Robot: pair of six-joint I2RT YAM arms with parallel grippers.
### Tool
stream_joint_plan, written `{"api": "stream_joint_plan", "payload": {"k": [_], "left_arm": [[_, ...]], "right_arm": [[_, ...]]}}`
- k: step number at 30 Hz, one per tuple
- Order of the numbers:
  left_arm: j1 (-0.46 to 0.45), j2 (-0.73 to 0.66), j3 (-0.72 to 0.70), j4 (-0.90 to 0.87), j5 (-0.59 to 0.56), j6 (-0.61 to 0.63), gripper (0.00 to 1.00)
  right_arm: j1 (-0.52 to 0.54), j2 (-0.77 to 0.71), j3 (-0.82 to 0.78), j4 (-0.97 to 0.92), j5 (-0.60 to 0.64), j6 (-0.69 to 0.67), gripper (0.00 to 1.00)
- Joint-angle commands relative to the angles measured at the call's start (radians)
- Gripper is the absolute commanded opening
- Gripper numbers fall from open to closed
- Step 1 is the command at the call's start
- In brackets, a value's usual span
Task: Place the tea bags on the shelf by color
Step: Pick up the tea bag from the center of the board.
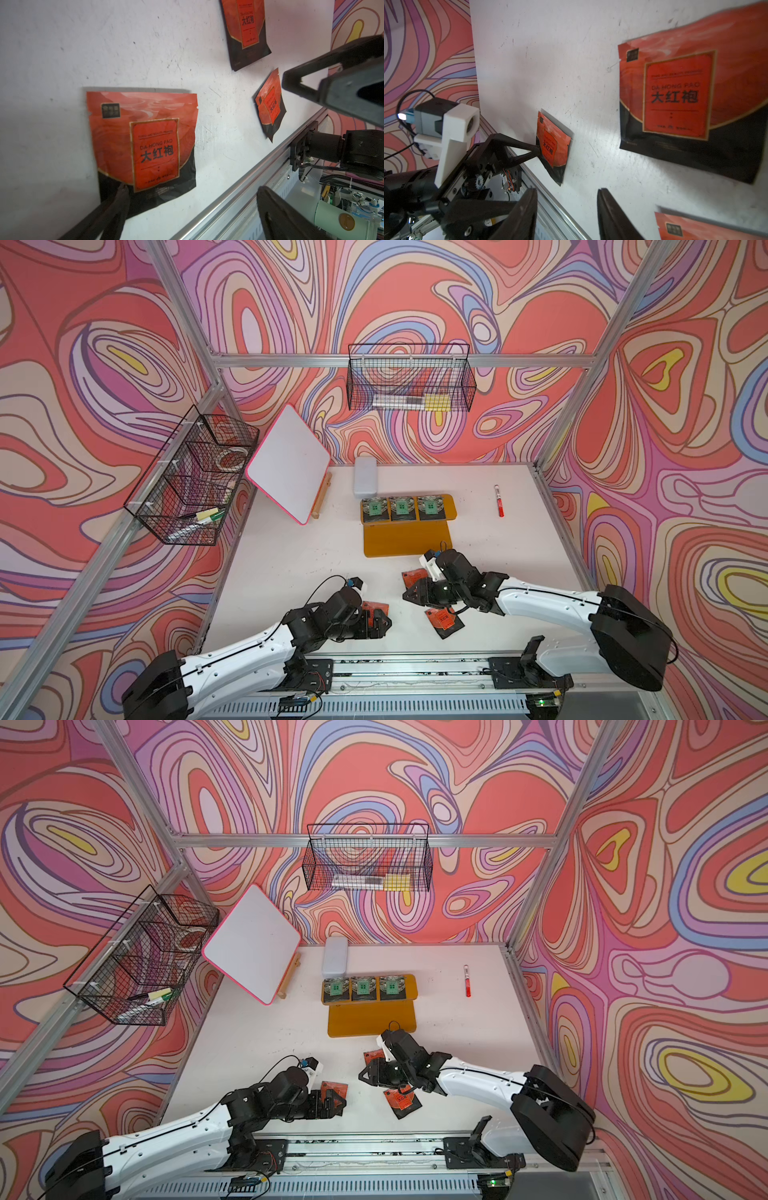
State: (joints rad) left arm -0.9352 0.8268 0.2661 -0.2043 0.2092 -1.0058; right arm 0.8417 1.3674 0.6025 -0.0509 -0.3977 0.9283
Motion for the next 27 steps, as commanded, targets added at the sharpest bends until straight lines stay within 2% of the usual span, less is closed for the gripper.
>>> {"api": "stream_joint_plan", "payload": {"k": [1, 8, 17, 27], "left_arm": [[-0.017, 0.024, -0.023, 0.034, -0.048, -0.028, 0.99], [-0.033, 0.086, -0.03, 0.123, -0.081, -0.049, 0.99], [-0.053, 0.157, -0.024, 0.187, -0.092, -0.057, 0.99], [-0.065, 0.168, -0.029, 0.205, -0.113, -0.072, 0.99]], "right_arm": [[0.014, 0.039, -0.018, 0.086, -0.001, 0.067, 0.48], [0.031, 0.112, -0.01, 0.123, 0.023, 0.131, 0.47], [0.037, 0.192, 0.031, 0.132, 0.03, 0.149, 0.45], [0.042, 0.245, 0.035, 0.185, 0.045, 0.168, 0.44]]}}
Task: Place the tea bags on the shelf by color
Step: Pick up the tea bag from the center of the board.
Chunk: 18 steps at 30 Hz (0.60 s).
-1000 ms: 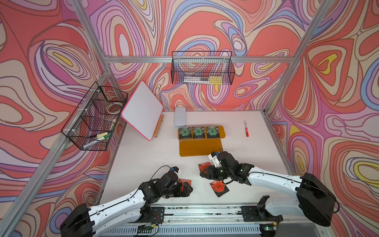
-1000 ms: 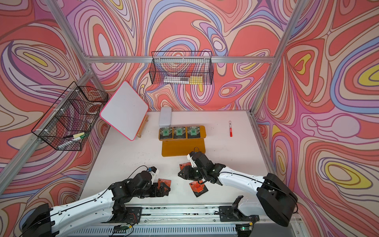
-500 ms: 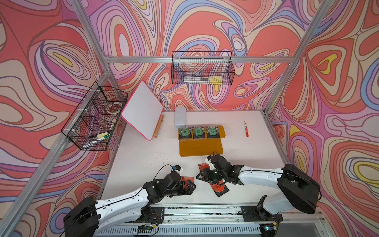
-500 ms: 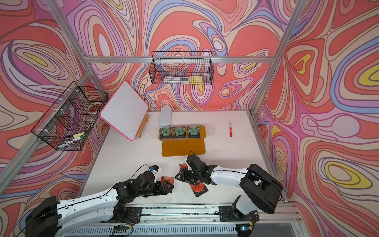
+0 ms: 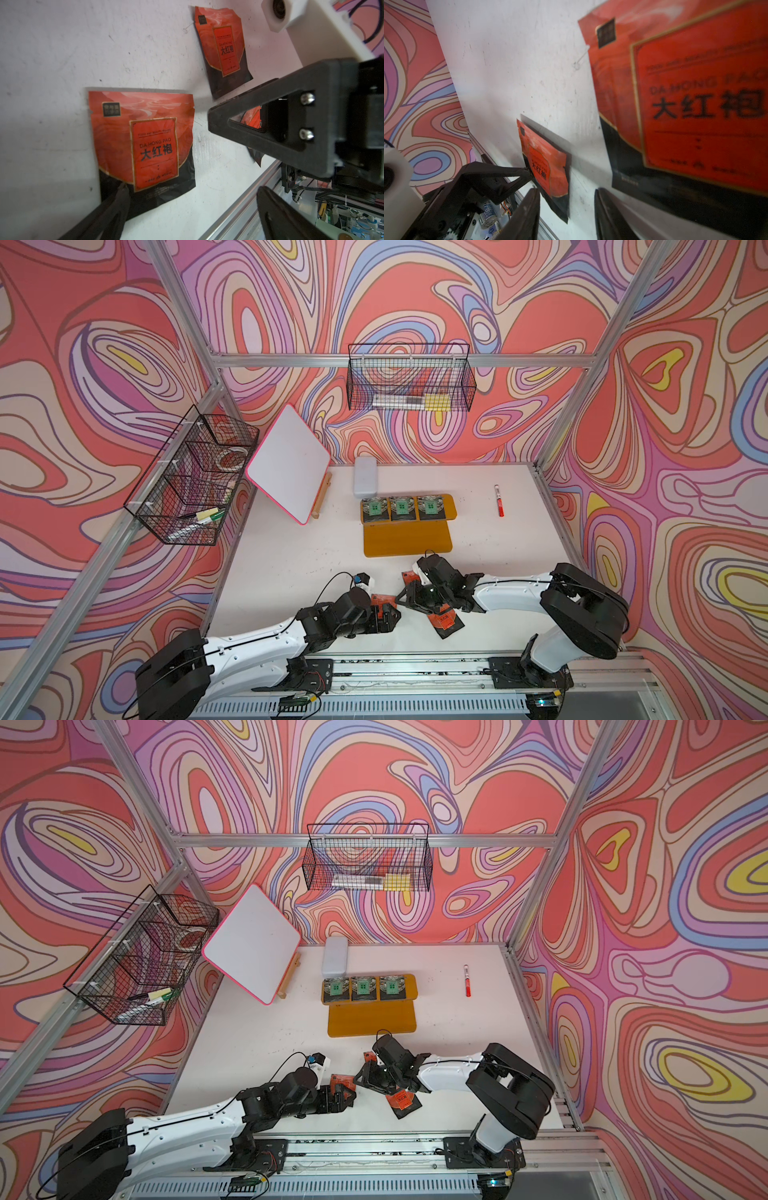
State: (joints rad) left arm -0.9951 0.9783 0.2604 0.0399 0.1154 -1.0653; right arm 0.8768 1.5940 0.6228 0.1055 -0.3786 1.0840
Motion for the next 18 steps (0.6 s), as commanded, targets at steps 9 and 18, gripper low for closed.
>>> {"api": "stream_joint_plan", "payload": {"k": [9, 18], "left_arm": [[-0.007, 0.028, -0.029, -0.032, -0.019, -0.01, 0.99], [-0.007, 0.032, -0.035, -0.029, -0.026, -0.01, 0.99]], "right_arm": [[0.008, 0.087, 0.025, 0.105, 0.026, 0.031, 0.43], [0.01, 0.116, -0.014, 0.243, -0.004, 0.061, 0.41]]}}
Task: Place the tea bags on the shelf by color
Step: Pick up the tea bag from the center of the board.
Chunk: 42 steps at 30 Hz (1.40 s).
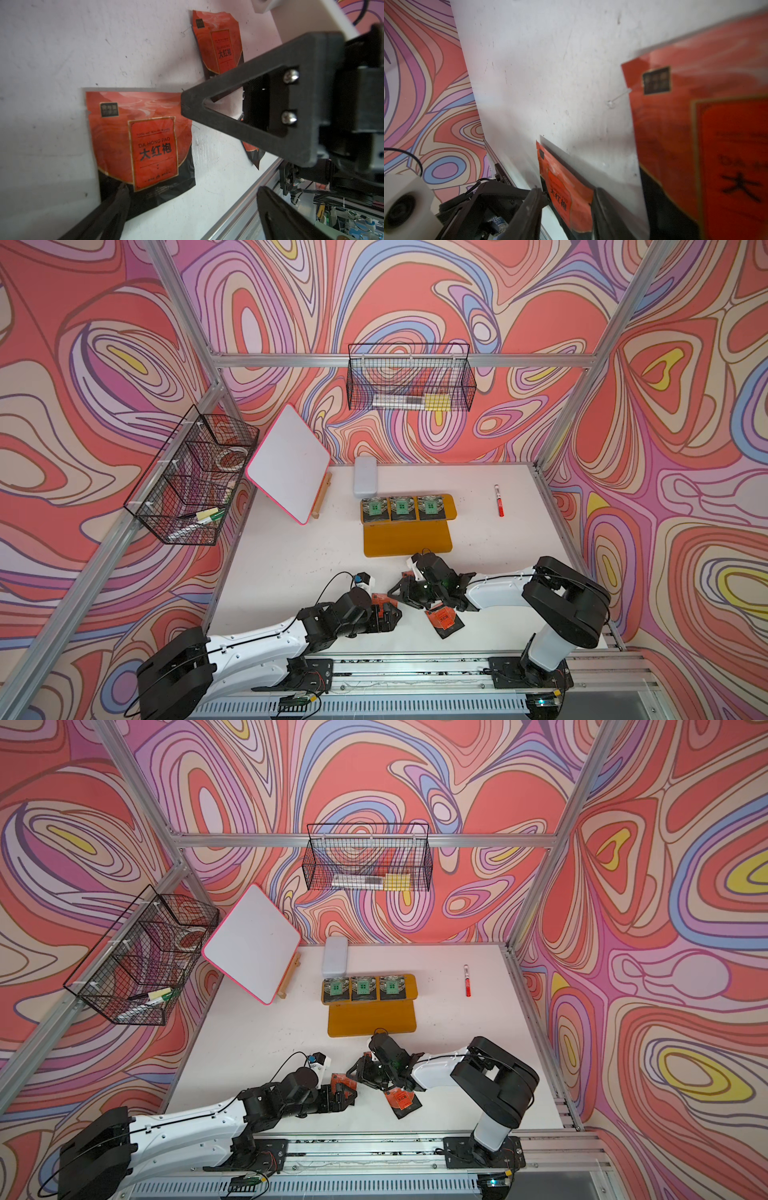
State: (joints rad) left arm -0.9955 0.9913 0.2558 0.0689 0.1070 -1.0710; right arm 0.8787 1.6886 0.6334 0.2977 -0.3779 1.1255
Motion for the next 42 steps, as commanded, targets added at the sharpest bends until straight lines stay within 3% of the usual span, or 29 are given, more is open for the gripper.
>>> {"api": "stream_joint_plan", "payload": {"k": [1, 9, 30, 39, 42], "left_arm": [[-0.006, 0.02, -0.03, -0.058, -0.019, -0.004, 0.99], [-0.007, 0.019, -0.033, -0.055, -0.027, -0.009, 0.99], [-0.008, -0.006, -0.027, -0.06, -0.043, -0.014, 0.99], [-0.007, -0.051, -0.021, -0.088, -0.077, -0.02, 0.99], [-0.006, -0.093, -0.019, -0.127, -0.109, -0.03, 0.99]], "right_arm": [[0.008, 0.023, -0.031, 0.075, -0.011, 0.022, 0.41], [0.007, 0.023, -0.067, 0.184, -0.05, 0.056, 0.38], [0.023, 0.049, -0.065, 0.207, -0.079, 0.053, 0.19], [0.023, 0.015, -0.067, 0.172, -0.049, 0.025, 0.01], [0.023, 0.003, -0.069, 0.163, -0.037, 0.016, 0.0]]}}
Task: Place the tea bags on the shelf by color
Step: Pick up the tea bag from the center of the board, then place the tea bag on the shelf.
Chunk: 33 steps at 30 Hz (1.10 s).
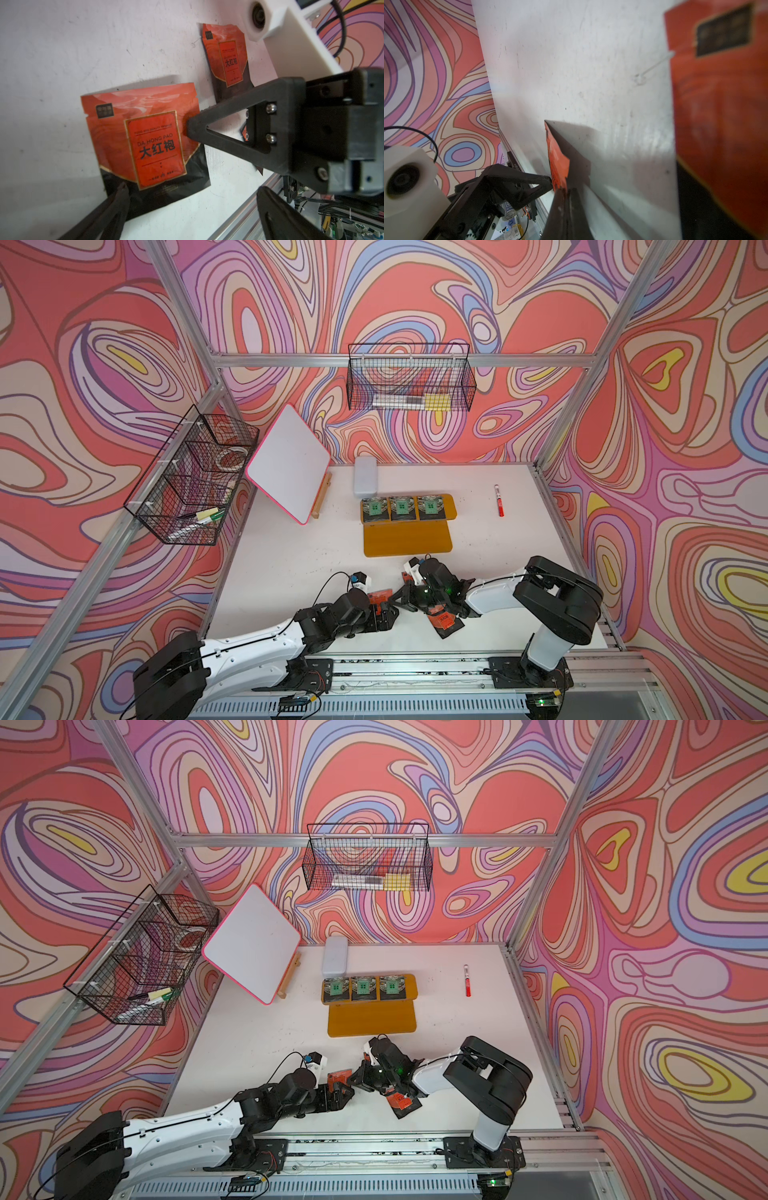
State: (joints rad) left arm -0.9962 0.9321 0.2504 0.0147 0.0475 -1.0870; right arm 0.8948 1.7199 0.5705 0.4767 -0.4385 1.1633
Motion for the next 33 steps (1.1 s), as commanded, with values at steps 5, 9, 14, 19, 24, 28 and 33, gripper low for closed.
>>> {"api": "stream_joint_plan", "payload": {"k": [5, 9, 14, 19, 24, 28, 33], "left_arm": [[-0.005, -0.158, -0.005, -0.194, -0.14, -0.026, 0.99], [-0.004, -0.292, -0.02, -0.237, -0.196, -0.022, 0.99], [0.027, -0.401, -0.023, -0.256, -0.191, 0.018, 0.99], [0.136, -0.427, -0.037, -0.169, -0.041, 0.056, 1.0], [0.283, -0.435, -0.092, 0.05, 0.172, 0.059, 0.99], [0.366, -0.422, -0.117, 0.171, 0.294, 0.028, 1.0], [0.419, -0.386, -0.134, 0.302, 0.376, -0.007, 0.98]], "right_arm": [[0.006, -0.082, -0.008, -0.057, 0.048, -0.063, 0.0], [0.006, -0.177, -0.006, -0.138, 0.089, -0.122, 0.0], [-0.004, -0.315, -0.003, -0.242, 0.131, -0.202, 0.0], [-0.039, -0.433, -0.004, -0.313, 0.127, -0.27, 0.0], [-0.117, -0.517, -0.027, -0.295, 0.044, -0.28, 0.0], [-0.164, -0.555, -0.043, -0.247, -0.029, -0.277, 0.0], [-0.181, -0.572, -0.047, -0.197, -0.095, -0.261, 0.0]]}}
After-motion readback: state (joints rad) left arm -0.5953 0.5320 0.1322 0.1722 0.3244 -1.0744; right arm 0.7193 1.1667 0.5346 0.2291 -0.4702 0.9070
